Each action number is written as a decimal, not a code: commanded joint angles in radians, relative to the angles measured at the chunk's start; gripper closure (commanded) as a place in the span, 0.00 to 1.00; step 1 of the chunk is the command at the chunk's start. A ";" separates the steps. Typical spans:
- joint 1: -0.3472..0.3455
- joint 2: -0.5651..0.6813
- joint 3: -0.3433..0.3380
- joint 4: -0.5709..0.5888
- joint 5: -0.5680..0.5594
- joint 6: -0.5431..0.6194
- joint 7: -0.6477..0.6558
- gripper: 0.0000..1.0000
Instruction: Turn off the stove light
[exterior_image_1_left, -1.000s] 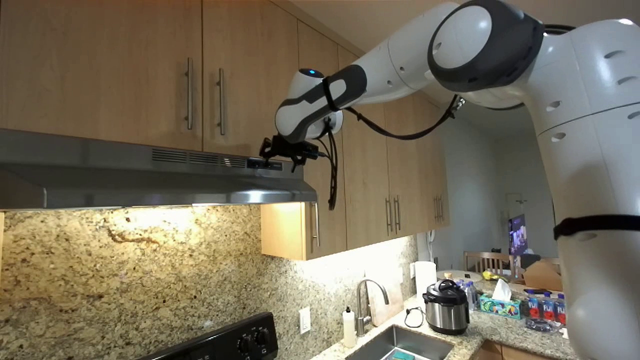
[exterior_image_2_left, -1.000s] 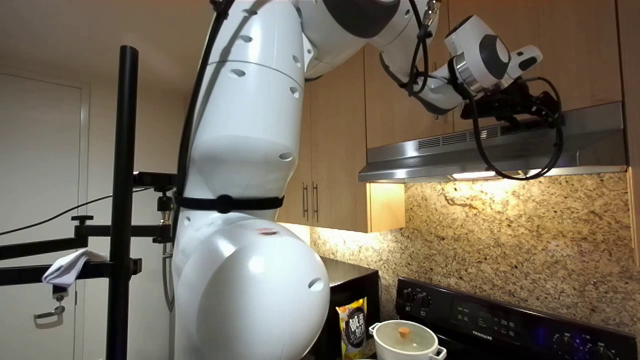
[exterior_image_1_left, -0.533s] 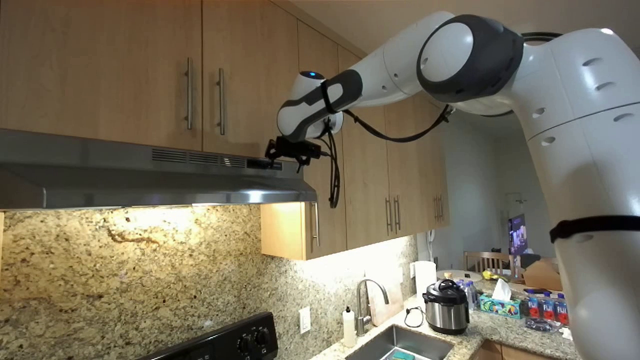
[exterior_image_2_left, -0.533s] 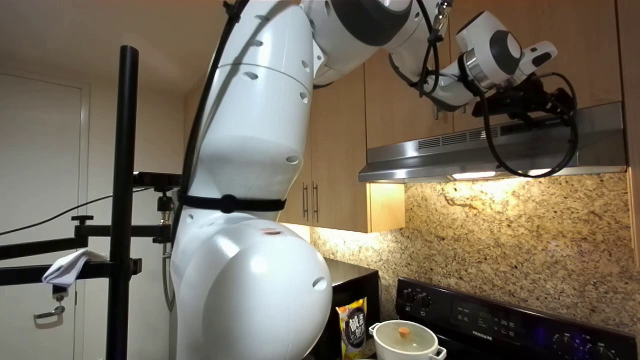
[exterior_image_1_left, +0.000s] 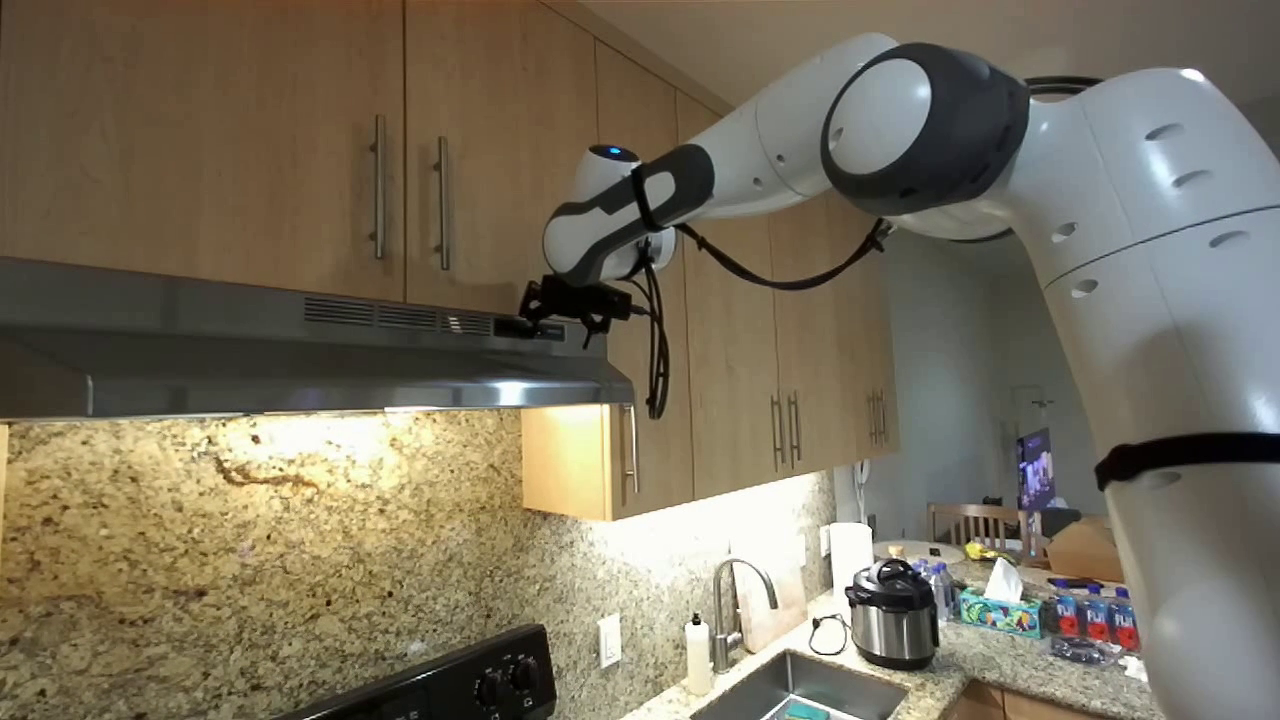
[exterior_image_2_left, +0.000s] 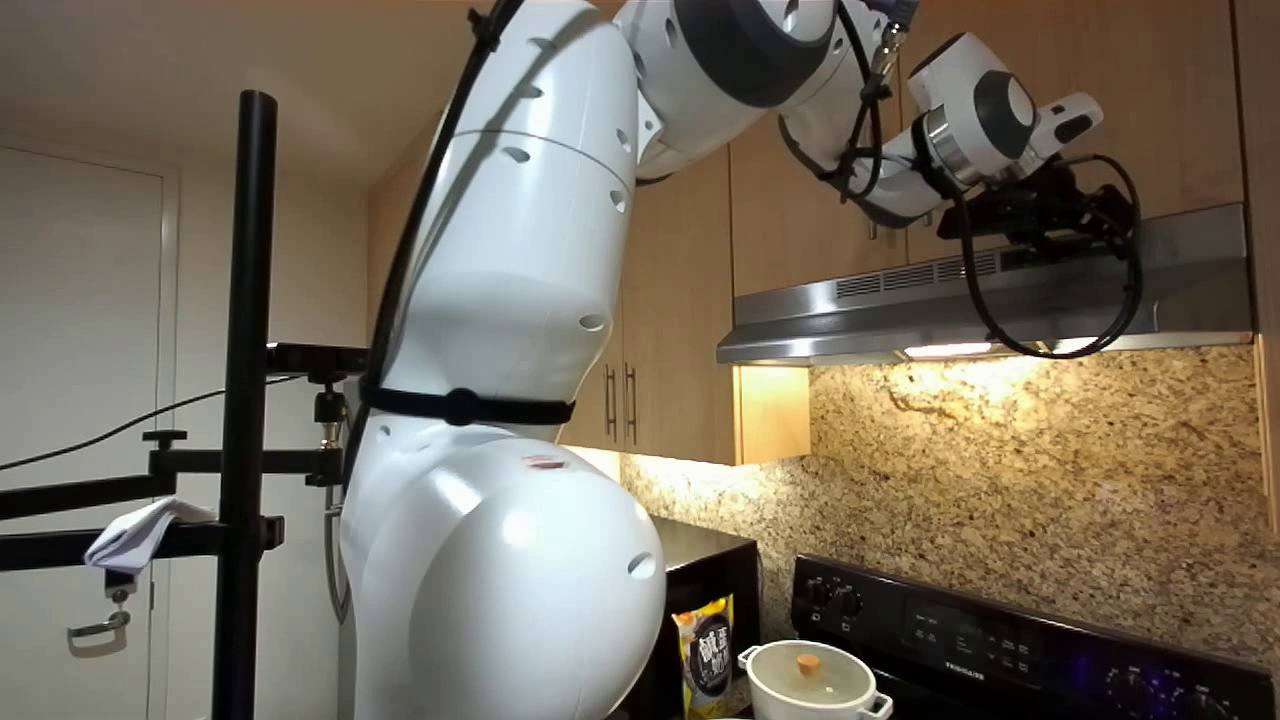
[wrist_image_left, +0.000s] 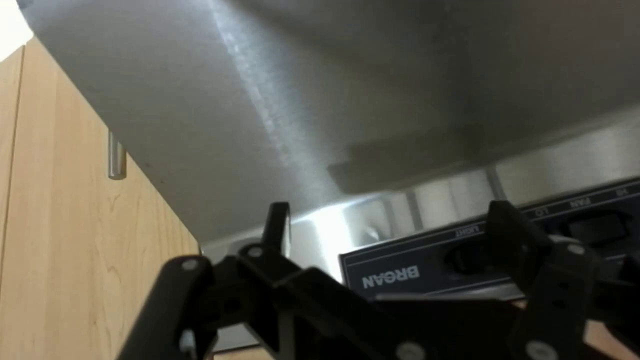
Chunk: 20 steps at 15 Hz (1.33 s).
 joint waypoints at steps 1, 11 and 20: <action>-0.005 0.012 0.011 0.033 0.023 -0.032 -0.040 0.00; -0.006 0.059 0.013 0.115 0.017 -0.076 -0.035 0.00; -0.010 0.131 -0.002 0.241 0.006 -0.176 0.018 0.00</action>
